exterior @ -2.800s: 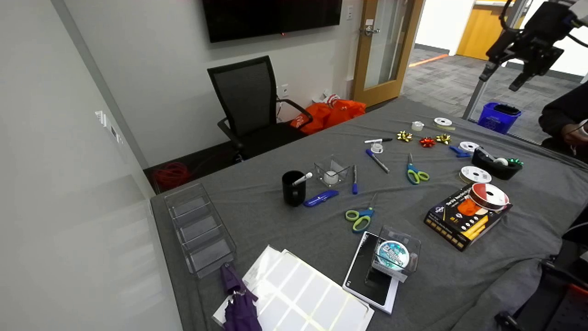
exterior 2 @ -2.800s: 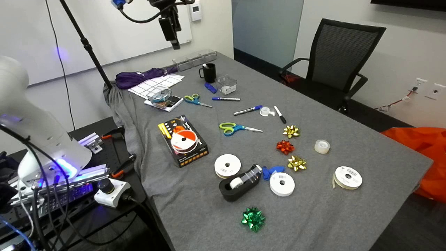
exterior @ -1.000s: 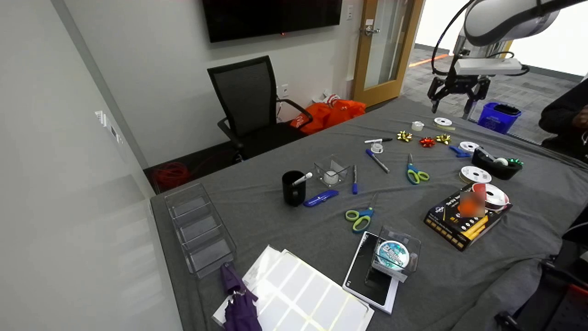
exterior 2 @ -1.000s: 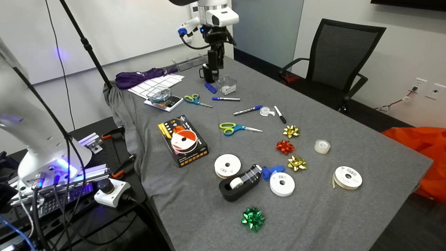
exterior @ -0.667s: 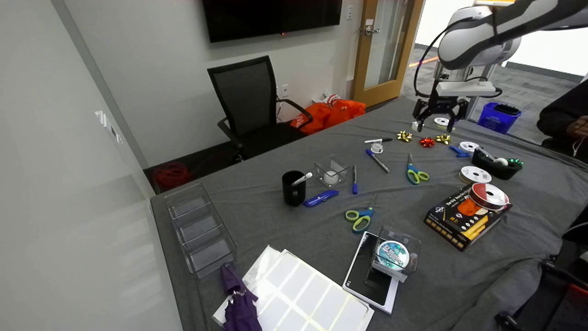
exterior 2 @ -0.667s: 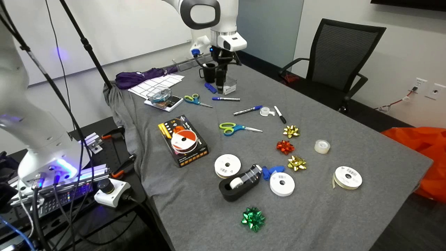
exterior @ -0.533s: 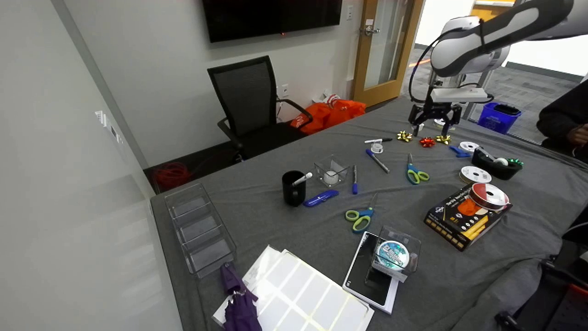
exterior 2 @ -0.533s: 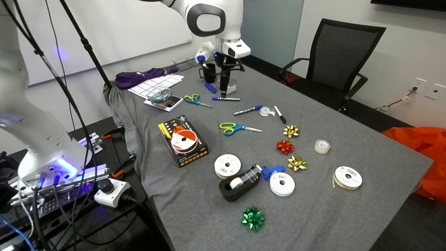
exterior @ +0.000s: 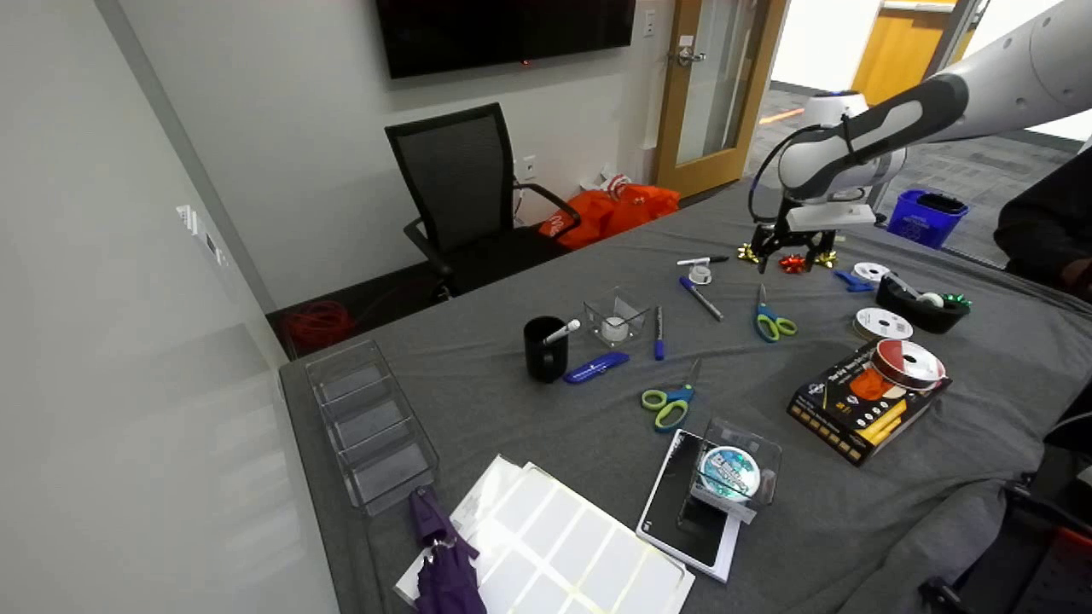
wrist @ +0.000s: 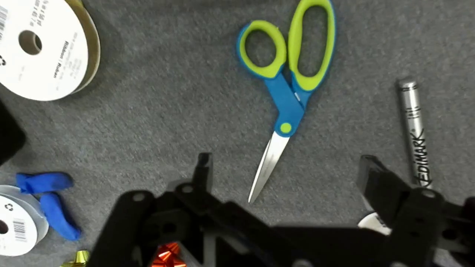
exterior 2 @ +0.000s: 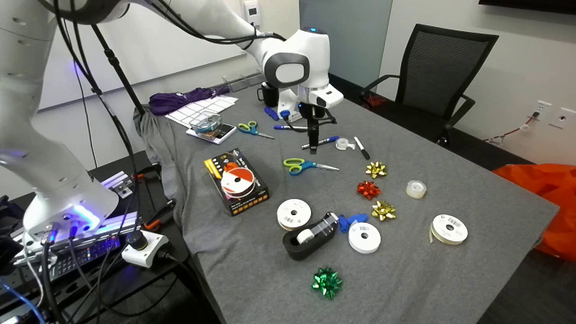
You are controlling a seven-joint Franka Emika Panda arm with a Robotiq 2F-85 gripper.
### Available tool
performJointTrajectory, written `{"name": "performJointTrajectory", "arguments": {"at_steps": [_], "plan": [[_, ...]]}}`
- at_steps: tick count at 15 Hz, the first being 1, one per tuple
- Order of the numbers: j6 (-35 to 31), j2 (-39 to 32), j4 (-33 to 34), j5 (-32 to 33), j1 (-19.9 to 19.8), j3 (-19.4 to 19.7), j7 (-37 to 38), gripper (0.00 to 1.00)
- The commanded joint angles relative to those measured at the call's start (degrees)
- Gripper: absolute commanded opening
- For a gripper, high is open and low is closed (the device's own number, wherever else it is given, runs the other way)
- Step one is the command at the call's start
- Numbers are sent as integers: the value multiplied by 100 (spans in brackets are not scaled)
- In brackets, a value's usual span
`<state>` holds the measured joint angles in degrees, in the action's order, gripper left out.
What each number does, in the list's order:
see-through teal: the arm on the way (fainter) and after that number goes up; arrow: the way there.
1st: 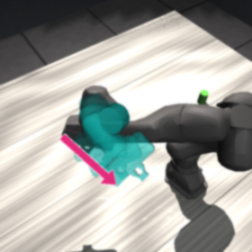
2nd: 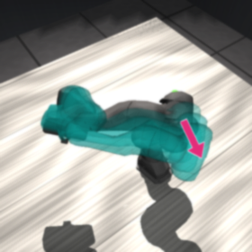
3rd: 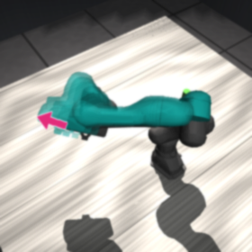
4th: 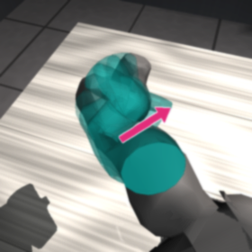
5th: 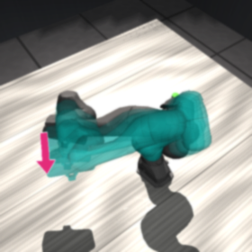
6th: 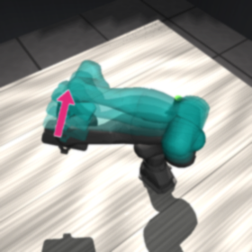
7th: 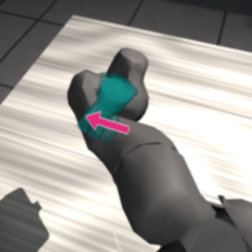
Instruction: Pick up one pair of scissors, then place them in the clear object
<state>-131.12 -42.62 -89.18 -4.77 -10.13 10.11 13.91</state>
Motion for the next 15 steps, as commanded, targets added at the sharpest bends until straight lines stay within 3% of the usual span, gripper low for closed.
{"name": "performJointTrajectory", "arguments": {"at_steps": [1, 15], "plan": [[-285, -408, 274, -10, -166, -72, -313, 100], [-547, -804, 361, -569, -442, -452, -764, 100]]}}
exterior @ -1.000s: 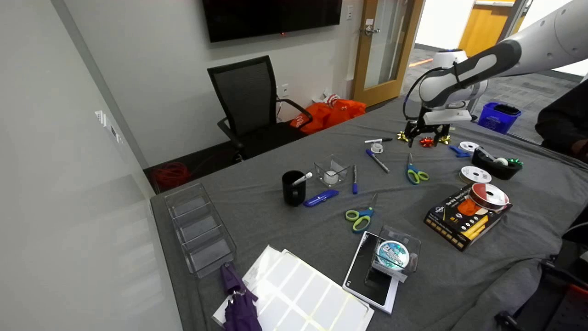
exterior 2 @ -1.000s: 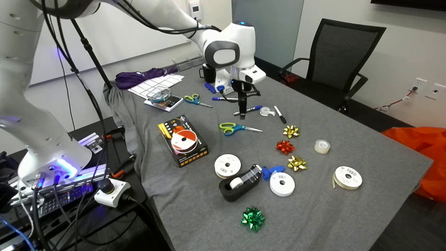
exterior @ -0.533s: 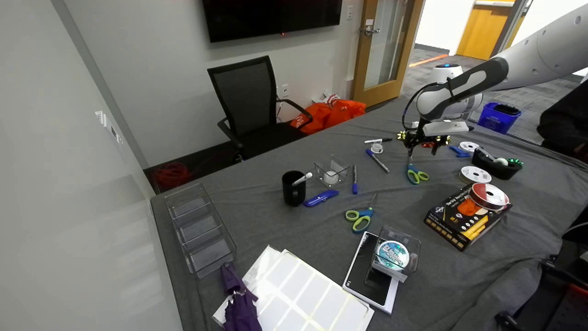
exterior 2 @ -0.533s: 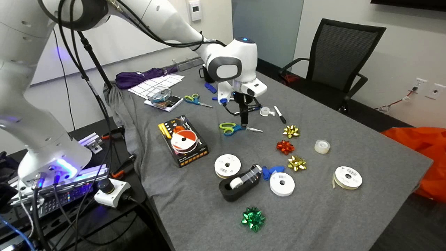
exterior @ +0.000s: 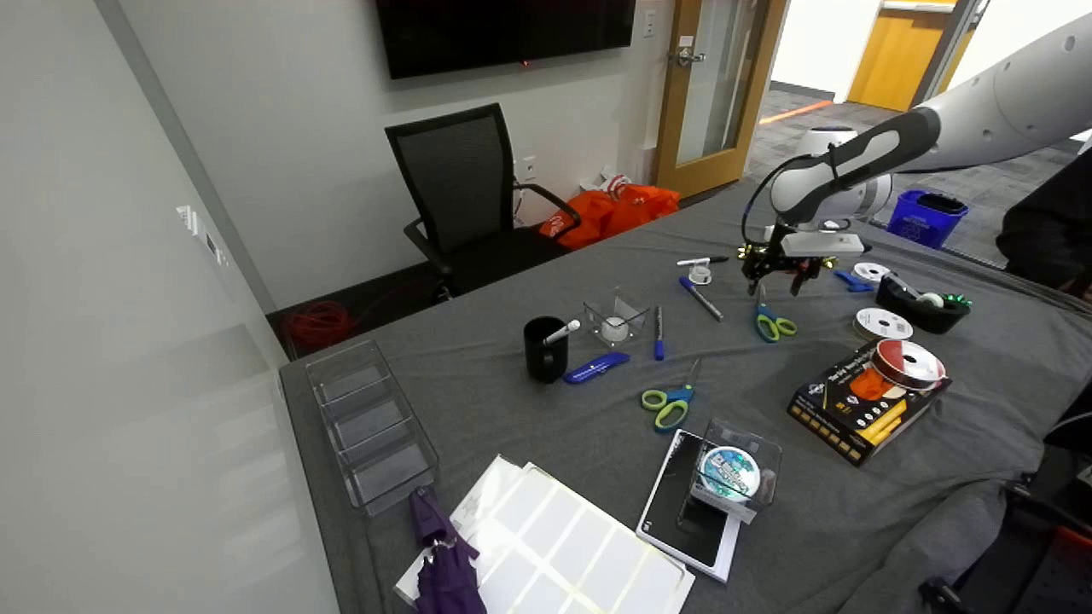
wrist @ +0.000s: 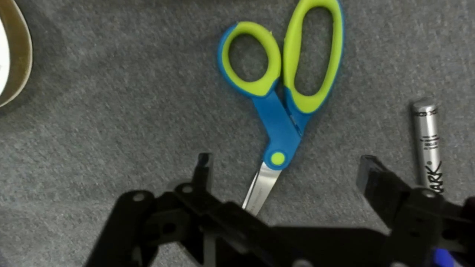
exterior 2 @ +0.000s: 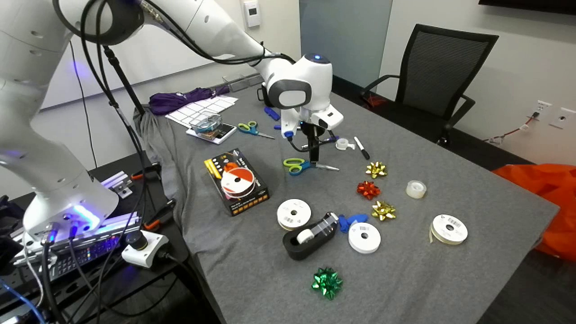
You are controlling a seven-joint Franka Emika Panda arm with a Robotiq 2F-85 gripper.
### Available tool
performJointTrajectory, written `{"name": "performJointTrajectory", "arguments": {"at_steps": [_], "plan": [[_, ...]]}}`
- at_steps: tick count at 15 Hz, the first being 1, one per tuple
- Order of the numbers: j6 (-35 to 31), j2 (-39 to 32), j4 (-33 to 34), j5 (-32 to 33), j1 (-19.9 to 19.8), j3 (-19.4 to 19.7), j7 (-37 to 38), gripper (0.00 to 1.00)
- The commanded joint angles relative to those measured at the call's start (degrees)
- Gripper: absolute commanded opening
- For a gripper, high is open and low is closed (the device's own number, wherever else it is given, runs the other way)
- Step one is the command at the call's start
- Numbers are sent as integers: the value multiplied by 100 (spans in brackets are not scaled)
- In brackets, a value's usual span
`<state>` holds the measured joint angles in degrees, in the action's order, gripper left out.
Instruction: Pick up one pair of scissors, then place them in the clear object
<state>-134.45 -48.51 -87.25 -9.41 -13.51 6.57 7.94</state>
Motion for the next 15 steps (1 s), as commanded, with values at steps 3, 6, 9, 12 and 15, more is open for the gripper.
{"name": "performJointTrajectory", "arguments": {"at_steps": [3, 6, 9, 12, 15], "plan": [[-428, -356, 232, -77, -61, -66, -66, 100], [-460, -437, 277, -80, -59, -70, -33, 67], [-482, -486, 313, -67, -55, -61, -27, 53], [-546, -508, 316, -55, -40, -49, -12, 35], [-699, -552, 292, -32, -19, -27, 2, 63]]}}
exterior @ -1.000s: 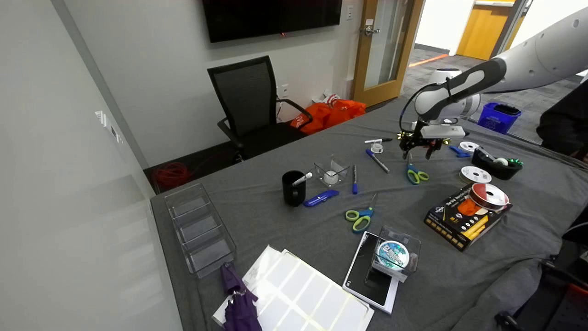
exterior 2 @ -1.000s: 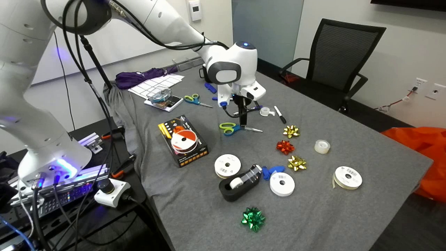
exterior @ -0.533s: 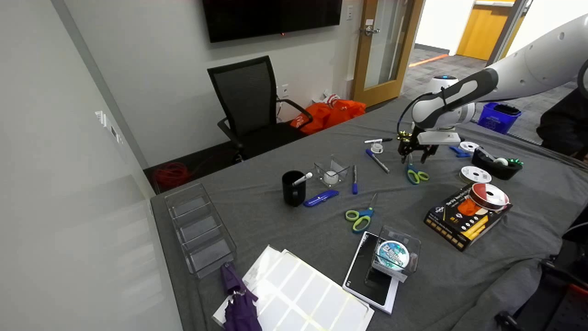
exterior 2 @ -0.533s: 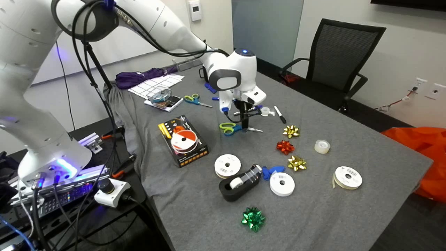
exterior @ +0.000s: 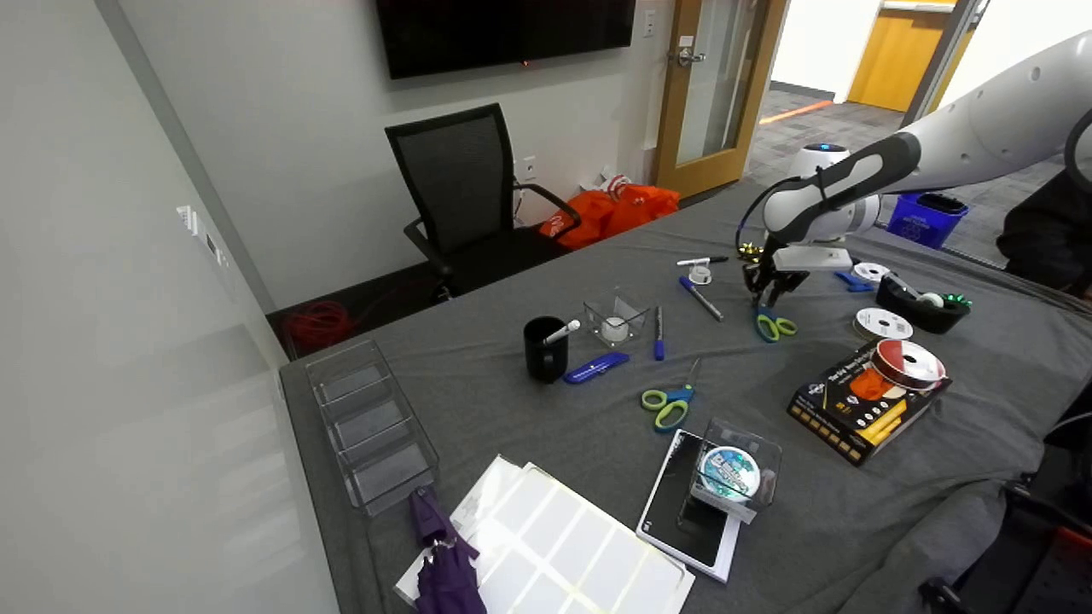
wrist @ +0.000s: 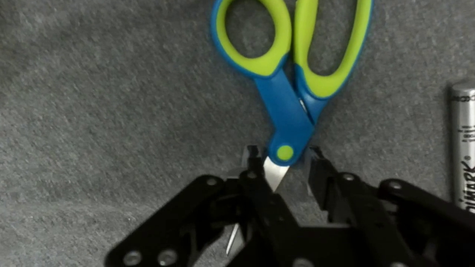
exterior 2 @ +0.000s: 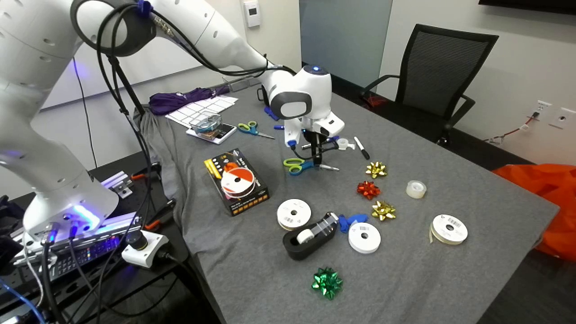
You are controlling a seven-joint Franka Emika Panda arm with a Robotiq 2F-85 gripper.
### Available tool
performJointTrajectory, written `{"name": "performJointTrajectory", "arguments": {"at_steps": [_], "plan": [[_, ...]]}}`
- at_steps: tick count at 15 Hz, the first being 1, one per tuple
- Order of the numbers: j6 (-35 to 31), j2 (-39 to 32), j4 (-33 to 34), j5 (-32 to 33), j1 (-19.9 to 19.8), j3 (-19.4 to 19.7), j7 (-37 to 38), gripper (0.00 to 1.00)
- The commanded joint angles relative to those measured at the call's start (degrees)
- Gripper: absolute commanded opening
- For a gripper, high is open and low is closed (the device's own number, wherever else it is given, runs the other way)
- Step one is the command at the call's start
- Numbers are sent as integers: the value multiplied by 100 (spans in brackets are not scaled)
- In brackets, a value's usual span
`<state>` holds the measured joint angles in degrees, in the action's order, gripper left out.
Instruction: Pick up one pair of scissors, then place them in the clear object
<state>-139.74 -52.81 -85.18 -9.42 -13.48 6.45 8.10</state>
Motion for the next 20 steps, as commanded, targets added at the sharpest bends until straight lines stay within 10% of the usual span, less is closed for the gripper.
{"name": "performJointTrajectory", "arguments": {"at_steps": [1, 4, 5, 7, 13, 20], "plan": [[-212, -139, 79, -29, -21, -14, -16, 63], [-340, -142, 17, -15, -5, -3, -12, 72], [-366, -140, -5, 3, 6, 13, -10, 39], [-379, -143, -18, 20, 27, 37, 26, 42], [-263, 38, -149, 94, 88, 147, 109, 2], [-120, 472, -502, 410, 318, 456, 315, 9]]}}
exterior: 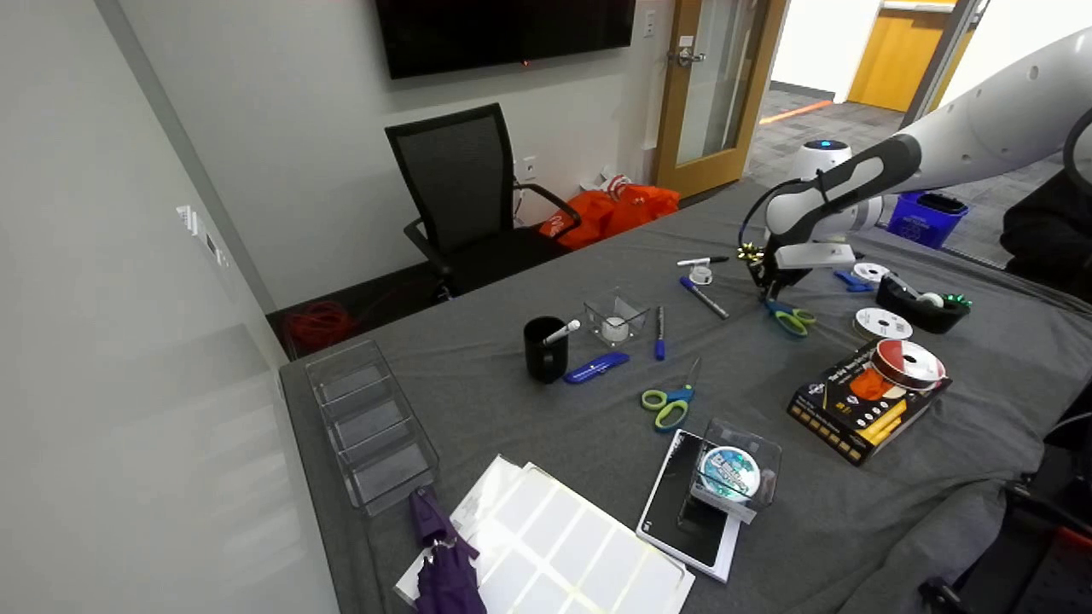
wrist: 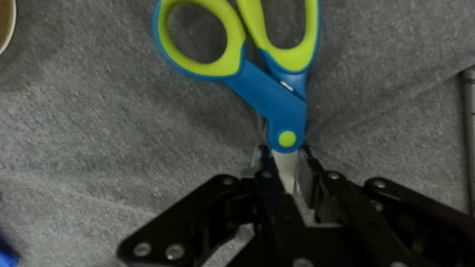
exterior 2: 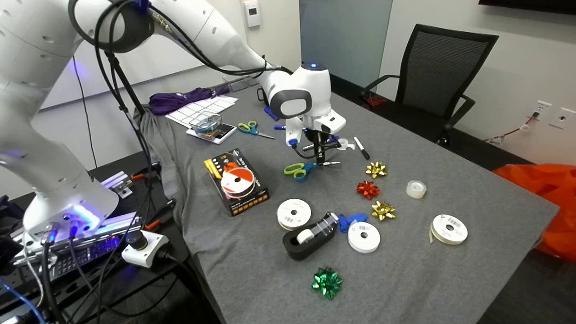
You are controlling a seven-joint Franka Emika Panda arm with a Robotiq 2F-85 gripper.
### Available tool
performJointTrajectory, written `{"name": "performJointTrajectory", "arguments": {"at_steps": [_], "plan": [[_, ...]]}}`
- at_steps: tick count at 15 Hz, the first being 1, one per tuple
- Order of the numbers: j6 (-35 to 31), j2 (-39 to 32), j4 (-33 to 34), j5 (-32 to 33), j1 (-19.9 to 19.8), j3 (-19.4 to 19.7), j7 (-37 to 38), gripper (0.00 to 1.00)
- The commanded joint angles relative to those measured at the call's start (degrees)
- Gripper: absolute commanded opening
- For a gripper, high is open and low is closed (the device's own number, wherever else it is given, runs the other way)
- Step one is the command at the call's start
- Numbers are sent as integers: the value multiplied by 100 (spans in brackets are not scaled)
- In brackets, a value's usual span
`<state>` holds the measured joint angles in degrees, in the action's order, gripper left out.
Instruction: Pick up one pair of scissors, then place them in the clear object
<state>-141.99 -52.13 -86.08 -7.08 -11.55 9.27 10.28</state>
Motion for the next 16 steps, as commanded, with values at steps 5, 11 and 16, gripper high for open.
{"name": "performJointTrajectory", "arguments": {"at_steps": [5, 11, 16], "plan": [[170, 595, -471, 387, 185, 271, 108, 9], [420, 684, -438, 590, 160, 354, 80, 26], [783, 677, -547, 692, 49, 270, -155, 60]]}}
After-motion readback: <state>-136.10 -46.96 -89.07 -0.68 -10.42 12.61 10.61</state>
